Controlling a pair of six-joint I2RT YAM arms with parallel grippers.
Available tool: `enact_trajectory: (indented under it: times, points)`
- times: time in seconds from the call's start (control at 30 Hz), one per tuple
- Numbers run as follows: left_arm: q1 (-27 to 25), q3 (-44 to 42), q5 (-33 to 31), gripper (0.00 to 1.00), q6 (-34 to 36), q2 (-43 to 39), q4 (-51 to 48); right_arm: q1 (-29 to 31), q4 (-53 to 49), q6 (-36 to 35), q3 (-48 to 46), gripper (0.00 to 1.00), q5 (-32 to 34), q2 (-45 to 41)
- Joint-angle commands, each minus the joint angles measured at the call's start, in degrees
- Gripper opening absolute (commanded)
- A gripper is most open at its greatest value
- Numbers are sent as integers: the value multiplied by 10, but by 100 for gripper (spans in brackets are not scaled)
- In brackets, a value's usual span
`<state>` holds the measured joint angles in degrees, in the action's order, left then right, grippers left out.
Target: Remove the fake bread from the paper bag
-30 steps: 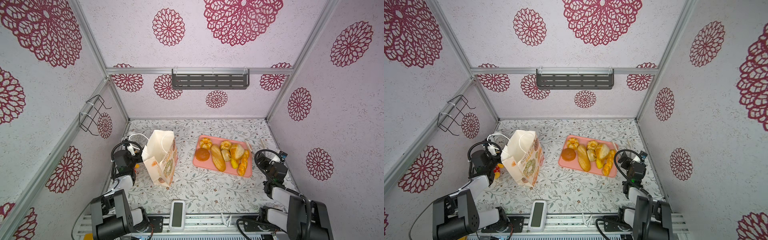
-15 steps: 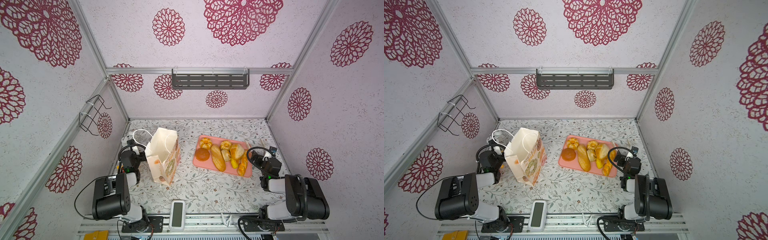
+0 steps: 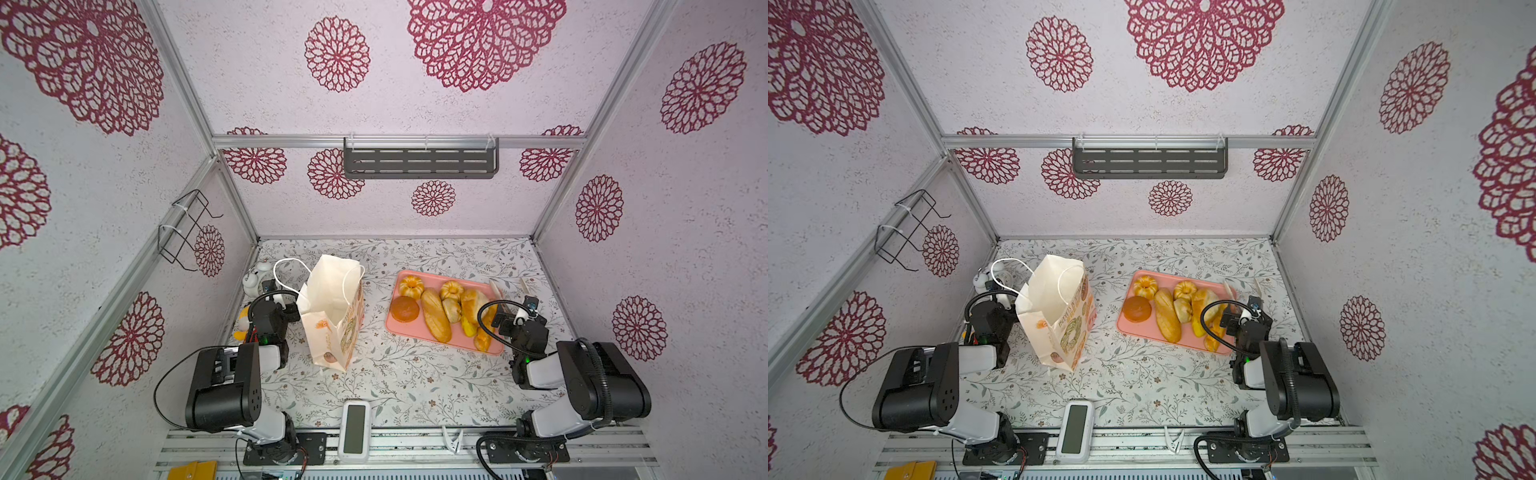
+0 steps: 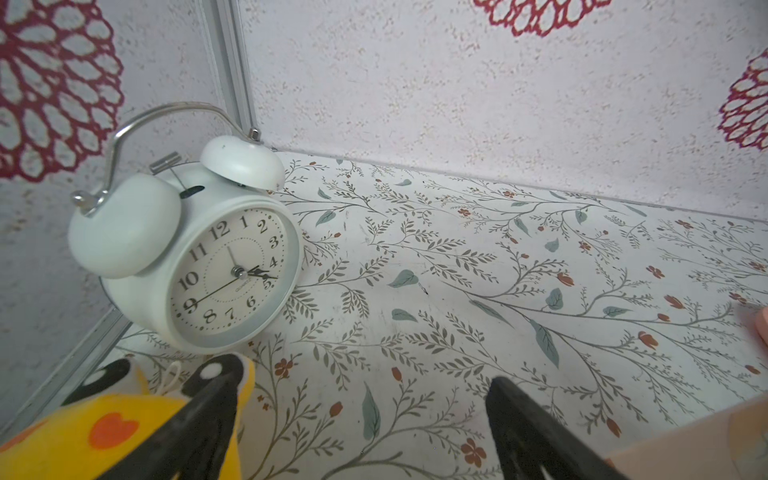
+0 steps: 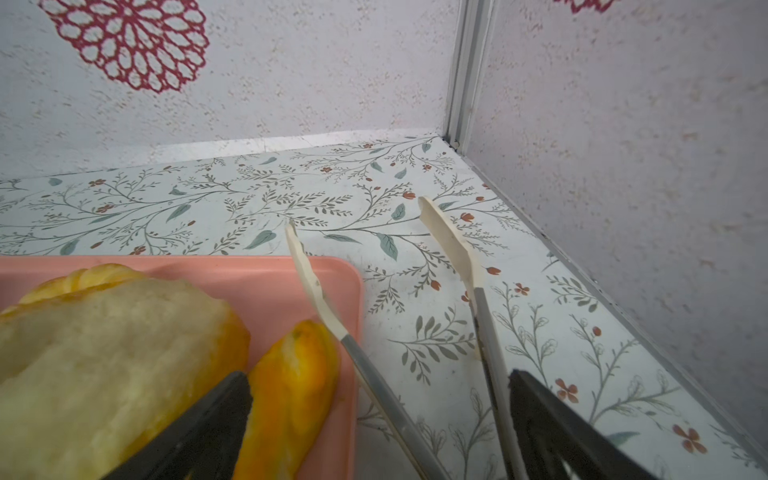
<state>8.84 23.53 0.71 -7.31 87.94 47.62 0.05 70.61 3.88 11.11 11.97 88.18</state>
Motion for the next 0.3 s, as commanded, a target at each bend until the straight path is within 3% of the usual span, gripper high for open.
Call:
enact_trajectory:
  times: [0.0, 0.1, 0.27]
  points:
    - [-5, 6, -16, 97, 8, -3, 2, 2, 41, -4, 2, 99, 21, -3]
    - [-5, 6, -17, 97, 8, -3, 2, 14, -35, -26, 44, 99, 6, 0]
    - [-3, 11, -17, 97, 7, -2, -6, 20, -22, -30, 37, 99, 14, -2]
